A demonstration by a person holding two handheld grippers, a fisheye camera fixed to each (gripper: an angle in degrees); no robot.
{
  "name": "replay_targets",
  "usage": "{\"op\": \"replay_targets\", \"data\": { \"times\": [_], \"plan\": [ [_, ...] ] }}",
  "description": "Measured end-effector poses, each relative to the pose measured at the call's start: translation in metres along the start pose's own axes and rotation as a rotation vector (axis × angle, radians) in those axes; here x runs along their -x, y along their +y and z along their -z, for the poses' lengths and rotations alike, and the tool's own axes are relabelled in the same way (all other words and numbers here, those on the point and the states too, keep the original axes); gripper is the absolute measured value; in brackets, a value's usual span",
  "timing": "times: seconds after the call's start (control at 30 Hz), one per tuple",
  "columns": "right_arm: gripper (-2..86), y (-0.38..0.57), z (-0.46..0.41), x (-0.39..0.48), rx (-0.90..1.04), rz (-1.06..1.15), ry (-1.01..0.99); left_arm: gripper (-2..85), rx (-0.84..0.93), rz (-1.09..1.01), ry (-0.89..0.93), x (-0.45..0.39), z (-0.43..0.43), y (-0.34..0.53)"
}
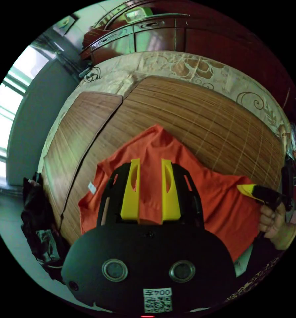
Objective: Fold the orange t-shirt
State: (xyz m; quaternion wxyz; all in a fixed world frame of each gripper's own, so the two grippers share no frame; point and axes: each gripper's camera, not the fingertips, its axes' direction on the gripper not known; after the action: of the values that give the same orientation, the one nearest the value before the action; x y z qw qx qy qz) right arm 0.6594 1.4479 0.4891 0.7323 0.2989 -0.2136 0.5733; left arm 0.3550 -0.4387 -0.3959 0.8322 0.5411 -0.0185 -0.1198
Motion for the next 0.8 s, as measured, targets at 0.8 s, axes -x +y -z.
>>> {"op": "replay_targets", "data": {
  "times": [0.8],
  "plan": [
    [7.1,-0.080,0.051,-0.026,0.022,0.080,0.085,3.3,0.185,-0.065,0.128,-0.013,-0.170,-0.213]
  ]
}}
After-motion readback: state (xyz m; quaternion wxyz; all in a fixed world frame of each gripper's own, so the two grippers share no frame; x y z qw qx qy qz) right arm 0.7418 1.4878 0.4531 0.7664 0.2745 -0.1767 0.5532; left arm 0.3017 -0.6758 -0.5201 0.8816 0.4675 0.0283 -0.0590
